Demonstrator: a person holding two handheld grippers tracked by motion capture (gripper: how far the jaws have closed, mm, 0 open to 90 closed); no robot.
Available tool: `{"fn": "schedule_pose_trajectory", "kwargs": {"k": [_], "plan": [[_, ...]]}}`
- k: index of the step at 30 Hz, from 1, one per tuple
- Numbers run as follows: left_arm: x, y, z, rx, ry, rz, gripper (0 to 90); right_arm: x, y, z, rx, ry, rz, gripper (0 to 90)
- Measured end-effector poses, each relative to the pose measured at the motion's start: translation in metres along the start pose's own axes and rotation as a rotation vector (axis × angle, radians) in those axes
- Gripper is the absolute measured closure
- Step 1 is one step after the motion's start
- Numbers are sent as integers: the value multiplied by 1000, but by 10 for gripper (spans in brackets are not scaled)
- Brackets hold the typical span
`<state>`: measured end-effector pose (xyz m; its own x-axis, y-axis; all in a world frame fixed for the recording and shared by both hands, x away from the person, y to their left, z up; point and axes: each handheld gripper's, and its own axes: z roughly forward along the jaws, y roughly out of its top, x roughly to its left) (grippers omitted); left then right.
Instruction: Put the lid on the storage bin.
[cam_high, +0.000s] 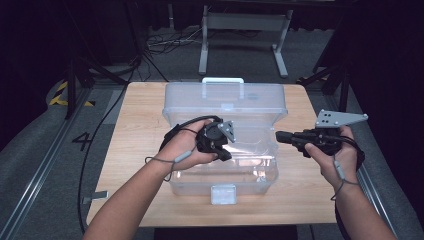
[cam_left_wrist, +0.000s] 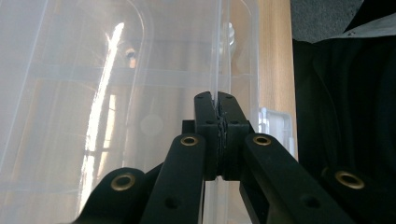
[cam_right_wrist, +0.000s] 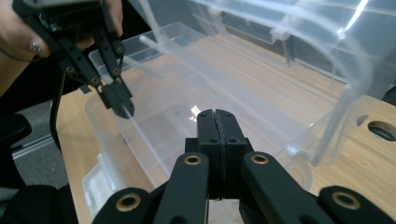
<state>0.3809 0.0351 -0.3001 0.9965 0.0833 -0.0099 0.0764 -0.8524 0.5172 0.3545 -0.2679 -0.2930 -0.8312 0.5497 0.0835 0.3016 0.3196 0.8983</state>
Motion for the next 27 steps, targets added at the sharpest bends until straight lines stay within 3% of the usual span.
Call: {"fn": "schedule_pose_trajectory", "kwargs": {"k": [6,17,24,27], "plan": [[-3,0,1,4,10,2,890,-8,-1,-2,-29,-13,45,900],[-10,0,5,28,24,17,890,-18,-4,0,-40,-36,79,900],[-11,-2,5,12,32,7,884,-19,-6,1,-45,-42,87,900],[-12,-3,1,-21,30,-4,871,-19,-6,1,-47,-41,89,900]]}}
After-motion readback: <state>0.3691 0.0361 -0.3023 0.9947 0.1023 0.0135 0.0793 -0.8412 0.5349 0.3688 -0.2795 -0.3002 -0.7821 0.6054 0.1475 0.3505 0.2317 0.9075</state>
